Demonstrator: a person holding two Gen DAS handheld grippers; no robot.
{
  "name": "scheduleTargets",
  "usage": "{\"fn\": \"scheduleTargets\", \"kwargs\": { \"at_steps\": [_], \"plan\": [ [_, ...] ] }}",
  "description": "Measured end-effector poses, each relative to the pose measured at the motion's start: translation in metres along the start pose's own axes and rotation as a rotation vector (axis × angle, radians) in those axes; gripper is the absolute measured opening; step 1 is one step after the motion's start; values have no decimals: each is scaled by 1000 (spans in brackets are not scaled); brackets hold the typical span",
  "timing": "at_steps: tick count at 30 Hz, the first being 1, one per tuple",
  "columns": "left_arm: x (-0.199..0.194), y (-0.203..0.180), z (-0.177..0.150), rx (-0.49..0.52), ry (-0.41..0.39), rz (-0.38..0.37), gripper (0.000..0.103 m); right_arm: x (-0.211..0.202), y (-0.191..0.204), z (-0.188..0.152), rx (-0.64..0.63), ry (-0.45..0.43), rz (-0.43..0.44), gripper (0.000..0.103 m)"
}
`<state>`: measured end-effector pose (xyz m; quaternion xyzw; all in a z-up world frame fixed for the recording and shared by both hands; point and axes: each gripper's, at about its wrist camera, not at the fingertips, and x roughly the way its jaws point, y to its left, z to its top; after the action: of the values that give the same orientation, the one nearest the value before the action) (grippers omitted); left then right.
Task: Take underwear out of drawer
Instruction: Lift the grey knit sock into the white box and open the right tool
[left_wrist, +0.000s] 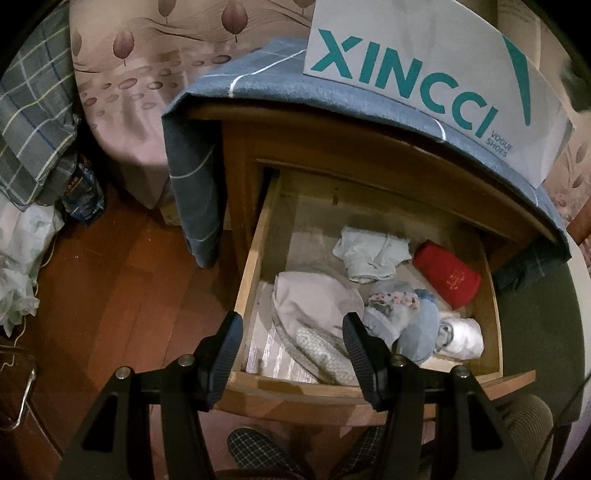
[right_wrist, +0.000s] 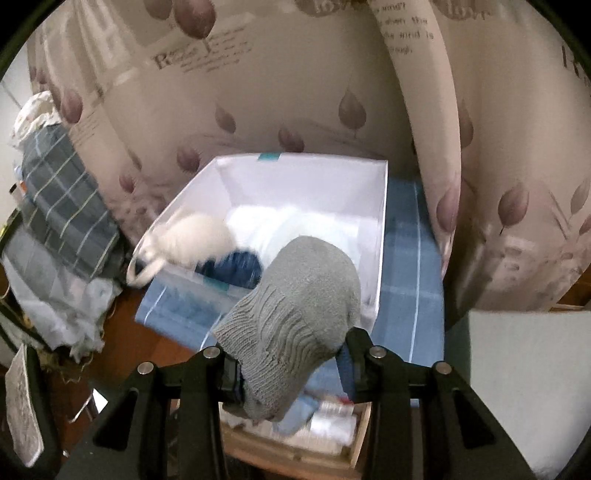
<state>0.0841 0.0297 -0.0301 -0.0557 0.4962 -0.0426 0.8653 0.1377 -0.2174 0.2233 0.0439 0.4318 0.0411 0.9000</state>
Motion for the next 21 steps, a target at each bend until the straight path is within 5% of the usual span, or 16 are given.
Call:
{"fn": "scheduleTargets", "kwargs": {
  "at_steps": [8,21],
  "plan": [
    [-1,4,-1,-16,-7,-16,58,48,-4,39,48,10,-12,36],
    [0,8,0,-26,-6,-23,58,114,17,35,57,88,30,41]
  ]
}}
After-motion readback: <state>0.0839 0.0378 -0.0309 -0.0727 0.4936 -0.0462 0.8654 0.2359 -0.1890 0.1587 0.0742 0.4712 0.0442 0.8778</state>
